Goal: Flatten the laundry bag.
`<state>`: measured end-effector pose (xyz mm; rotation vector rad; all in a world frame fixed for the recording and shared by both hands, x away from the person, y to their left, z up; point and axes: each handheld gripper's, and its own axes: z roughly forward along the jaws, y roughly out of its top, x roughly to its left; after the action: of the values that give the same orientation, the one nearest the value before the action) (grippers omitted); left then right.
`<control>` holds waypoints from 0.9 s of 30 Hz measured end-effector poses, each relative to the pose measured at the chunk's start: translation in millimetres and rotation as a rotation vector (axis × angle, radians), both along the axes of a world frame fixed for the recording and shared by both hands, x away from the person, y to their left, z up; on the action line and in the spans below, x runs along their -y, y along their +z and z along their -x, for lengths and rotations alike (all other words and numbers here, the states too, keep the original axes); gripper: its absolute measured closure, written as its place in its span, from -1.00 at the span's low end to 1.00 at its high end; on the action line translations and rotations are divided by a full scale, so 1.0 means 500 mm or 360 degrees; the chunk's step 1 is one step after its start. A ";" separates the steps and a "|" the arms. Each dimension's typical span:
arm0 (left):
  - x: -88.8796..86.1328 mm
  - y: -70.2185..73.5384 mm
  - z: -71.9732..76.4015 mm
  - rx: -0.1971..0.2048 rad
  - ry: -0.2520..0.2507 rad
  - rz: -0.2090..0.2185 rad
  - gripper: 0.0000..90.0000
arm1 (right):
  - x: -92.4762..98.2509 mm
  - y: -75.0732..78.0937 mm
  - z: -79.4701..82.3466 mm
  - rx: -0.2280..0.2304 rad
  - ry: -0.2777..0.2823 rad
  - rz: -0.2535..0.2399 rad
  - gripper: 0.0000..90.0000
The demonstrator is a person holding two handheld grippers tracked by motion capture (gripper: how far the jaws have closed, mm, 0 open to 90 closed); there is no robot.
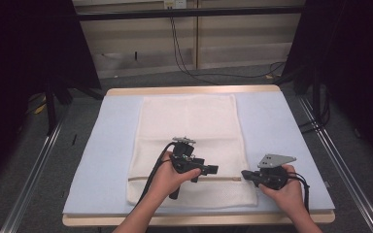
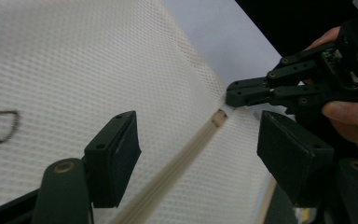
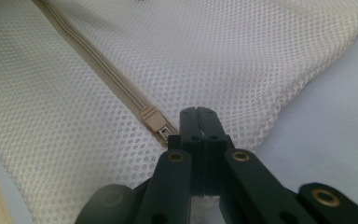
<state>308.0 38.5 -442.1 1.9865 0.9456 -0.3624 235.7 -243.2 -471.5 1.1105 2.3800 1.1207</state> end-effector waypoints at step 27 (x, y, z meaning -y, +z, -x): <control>0.102 -0.039 0.009 -0.0345 -0.0014 0.0005 0.08 | -0.001 -0.017 0.007 -0.0052 0.0018 0.0001 1.00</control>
<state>303.3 -12.2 -461.6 1.9769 1.0705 -0.5929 232.0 -242.7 -479.9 1.1249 2.4145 1.1140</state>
